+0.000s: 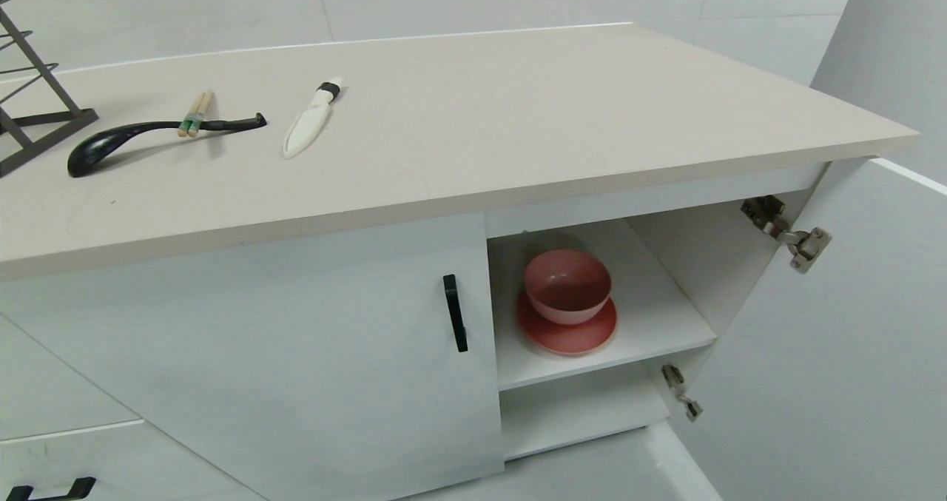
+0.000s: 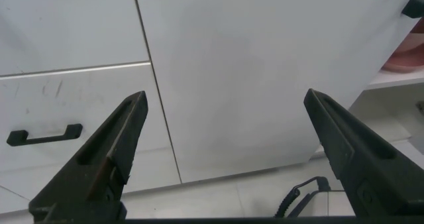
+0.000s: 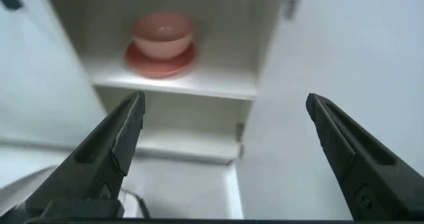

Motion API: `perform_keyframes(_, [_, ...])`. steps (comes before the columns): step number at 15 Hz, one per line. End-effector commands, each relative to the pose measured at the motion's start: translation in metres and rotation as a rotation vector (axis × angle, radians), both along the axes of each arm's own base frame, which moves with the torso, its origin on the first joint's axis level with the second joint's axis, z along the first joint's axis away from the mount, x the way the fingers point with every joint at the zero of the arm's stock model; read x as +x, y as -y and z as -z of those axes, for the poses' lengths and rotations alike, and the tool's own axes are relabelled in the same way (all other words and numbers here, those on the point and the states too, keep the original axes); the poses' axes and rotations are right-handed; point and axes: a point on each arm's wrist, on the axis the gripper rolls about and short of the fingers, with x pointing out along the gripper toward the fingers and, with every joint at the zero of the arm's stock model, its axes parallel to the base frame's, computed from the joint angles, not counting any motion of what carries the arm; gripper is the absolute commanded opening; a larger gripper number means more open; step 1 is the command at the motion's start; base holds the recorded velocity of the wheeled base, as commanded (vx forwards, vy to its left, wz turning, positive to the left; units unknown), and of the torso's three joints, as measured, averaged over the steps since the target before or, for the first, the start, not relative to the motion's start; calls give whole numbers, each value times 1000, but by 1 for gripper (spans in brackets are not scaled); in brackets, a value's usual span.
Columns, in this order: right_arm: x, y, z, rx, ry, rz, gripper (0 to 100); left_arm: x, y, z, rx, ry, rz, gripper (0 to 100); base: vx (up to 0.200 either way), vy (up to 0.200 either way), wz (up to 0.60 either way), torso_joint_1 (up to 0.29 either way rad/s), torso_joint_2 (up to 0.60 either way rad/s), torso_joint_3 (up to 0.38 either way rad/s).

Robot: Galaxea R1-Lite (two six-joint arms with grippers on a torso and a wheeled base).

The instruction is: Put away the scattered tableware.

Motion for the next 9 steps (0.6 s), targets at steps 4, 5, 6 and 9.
perform_keyframes(4, [-30,1,38,63,-19,134,100,0,0,0,0,0,-1,100,0,0,0,0,0,0])
perform_keyframes(5, [-30,1,38,69,-19,137,100,0,0,0,0,0,-1,100,0,0,0,0,0,0])
perform_keyframes(6, [-30,1,38,69,-21,134,100,0,0,0,3,0,-1,100,0,0,0,0,0,0])
perform_keyframes(9, [-30,1,38,30,-15,136,100,0,0,0,-2,0,-4,100,-133,0,0,3,2,2])
